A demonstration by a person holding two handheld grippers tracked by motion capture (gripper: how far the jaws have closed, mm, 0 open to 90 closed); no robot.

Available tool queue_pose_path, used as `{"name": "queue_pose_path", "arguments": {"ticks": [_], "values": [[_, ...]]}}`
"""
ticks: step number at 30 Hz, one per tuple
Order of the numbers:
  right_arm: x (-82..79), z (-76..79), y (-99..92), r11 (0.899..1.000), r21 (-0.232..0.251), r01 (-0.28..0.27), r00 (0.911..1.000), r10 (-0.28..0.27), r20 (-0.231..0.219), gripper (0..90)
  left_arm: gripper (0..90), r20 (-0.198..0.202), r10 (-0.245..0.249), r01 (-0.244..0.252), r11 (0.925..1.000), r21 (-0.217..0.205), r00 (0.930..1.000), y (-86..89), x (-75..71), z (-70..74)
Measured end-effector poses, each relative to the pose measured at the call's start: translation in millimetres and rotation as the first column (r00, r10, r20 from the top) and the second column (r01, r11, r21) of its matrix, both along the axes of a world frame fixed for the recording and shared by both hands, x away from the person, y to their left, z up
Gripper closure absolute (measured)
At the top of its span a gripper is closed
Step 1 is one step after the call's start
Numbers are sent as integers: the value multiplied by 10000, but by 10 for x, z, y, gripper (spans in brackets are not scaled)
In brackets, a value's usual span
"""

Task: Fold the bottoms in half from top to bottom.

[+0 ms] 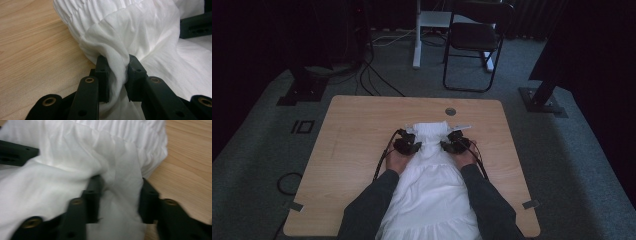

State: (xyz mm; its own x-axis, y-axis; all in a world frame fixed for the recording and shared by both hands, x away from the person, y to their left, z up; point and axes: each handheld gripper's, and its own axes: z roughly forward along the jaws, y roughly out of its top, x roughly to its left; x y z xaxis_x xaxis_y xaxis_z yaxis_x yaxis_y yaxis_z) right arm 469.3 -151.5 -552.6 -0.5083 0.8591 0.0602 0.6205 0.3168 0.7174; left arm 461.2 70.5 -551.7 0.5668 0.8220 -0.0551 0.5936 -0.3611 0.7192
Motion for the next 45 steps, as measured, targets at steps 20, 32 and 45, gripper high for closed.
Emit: {"name": "queue_pose_path", "arguments": {"ticks": [20,32,45], "values": [[312,804,-264,9792,1972,-473,9976,364,585,837,840,1296,-18,116,9972,-745,9916,152,289,996],[254,1612,-263,9795,1757,-989,9680,538,2450,836,839,2394,19,334,9892,-1429,9709,239,258,1607],[-822,1150,-387,9567,1768,-2311,9578,1918,2141,835,836,2475,-1559,2007,9653,-1672,9562,414,-876,1168]]}}
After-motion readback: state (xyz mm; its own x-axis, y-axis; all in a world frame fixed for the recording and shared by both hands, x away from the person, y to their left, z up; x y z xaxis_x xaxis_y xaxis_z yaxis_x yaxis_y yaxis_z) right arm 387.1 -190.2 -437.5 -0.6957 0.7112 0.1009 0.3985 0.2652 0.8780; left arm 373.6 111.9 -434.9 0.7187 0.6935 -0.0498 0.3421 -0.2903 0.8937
